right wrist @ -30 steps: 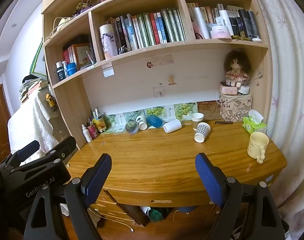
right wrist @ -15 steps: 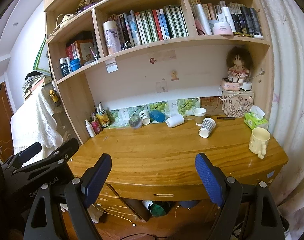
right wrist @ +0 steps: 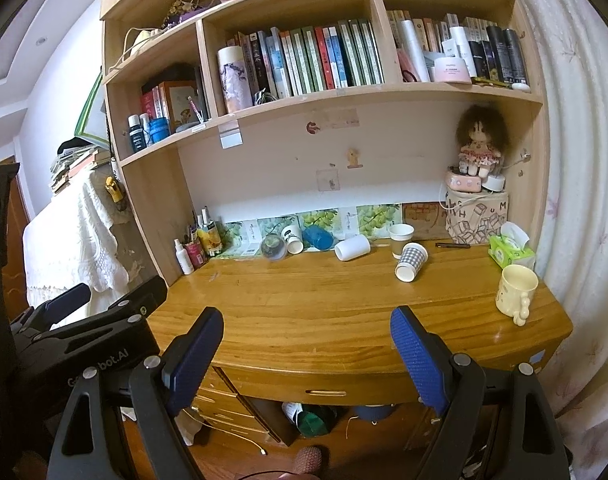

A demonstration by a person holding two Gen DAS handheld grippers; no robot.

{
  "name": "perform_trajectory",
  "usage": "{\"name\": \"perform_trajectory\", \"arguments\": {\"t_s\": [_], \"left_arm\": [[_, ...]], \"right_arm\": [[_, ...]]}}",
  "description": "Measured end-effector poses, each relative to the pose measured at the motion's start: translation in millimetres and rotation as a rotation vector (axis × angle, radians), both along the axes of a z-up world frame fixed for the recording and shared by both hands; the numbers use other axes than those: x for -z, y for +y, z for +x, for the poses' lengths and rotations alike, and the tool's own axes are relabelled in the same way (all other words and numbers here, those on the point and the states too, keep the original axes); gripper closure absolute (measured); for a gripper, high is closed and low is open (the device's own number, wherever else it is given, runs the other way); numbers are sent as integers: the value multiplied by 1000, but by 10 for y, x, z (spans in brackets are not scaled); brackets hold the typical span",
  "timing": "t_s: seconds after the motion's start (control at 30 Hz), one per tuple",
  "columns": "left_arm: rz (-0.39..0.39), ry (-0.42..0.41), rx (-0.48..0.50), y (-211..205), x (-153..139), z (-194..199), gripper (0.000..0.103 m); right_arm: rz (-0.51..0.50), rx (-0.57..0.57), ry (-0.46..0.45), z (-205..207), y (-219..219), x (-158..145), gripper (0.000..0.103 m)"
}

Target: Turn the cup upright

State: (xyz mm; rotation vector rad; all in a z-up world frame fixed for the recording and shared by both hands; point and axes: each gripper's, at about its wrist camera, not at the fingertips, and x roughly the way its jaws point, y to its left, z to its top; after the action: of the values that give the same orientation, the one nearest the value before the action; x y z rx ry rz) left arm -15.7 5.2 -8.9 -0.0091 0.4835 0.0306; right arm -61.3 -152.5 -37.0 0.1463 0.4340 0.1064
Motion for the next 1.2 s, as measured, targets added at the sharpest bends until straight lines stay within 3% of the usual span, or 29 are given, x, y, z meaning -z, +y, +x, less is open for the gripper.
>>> {"name": "perform_trajectory", "arguments": {"t_s": [0.6, 1.2], "left_arm": [[-18, 32, -6, 59, 81, 381, 2], [-16, 113, -32, 44, 163, 1480, 2]], "right_arm": [[-33, -7, 19, 339, 41, 26, 17], [-21, -34, 104, 1461, -8, 91, 17]]}}
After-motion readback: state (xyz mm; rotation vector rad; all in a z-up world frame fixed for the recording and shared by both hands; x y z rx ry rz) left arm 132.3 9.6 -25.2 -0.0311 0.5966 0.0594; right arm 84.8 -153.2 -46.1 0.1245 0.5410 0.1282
